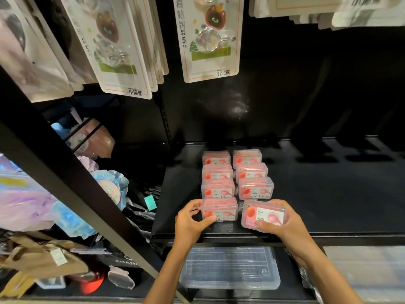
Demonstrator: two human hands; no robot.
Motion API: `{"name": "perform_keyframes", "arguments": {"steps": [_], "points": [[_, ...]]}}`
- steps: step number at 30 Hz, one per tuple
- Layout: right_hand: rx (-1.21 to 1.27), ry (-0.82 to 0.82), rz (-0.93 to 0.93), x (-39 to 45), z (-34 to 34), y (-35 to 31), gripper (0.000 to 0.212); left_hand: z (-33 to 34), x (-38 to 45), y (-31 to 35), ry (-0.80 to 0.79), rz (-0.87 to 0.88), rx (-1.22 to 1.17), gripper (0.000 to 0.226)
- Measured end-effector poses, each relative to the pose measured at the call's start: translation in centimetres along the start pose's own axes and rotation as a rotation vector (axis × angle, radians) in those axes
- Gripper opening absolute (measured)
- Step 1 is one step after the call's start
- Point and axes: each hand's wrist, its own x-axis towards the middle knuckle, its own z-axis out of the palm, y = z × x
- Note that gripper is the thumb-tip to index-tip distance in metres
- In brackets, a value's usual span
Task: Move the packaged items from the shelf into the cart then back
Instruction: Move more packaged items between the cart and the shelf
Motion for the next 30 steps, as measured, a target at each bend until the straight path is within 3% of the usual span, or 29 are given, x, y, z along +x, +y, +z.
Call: {"name": "perform_keyframes", "arguments": {"steps": [6, 9, 14, 22, 30], "points": [[0.004, 0.009, 0.002, 0.1, -0.6, 0.3, 0.053, -1.1, -0.7, 0.3, 0.091, 0.011, -0.01, 0.052], [-0.011, 0.038, -0.01, 0.2, -0.9, 0.3, 0.052, -2.8, -1.2, -0.4, 0.157, 0.175, 0.287, 0.043], [-0.036, 0.042, -0.014, 0.6, -1.0, 0.3, 0.053, -4.3, -1.1, -2.1, -0.006, 0.422, 0.65, 0.047], [-0.029, 0.026, -0.01, 1.0, -1.3, 0.9, 0.055, -4.1, -1.1, -4.0, -0.088, 0.384, 0.8, 0.052], [-0.03, 0.016, -0.023, 1.2, -1.9, 1.3, 0.056, -4.1, -0.8, -4.1, -0.07, 0.396, 0.821, 0.047]]}}
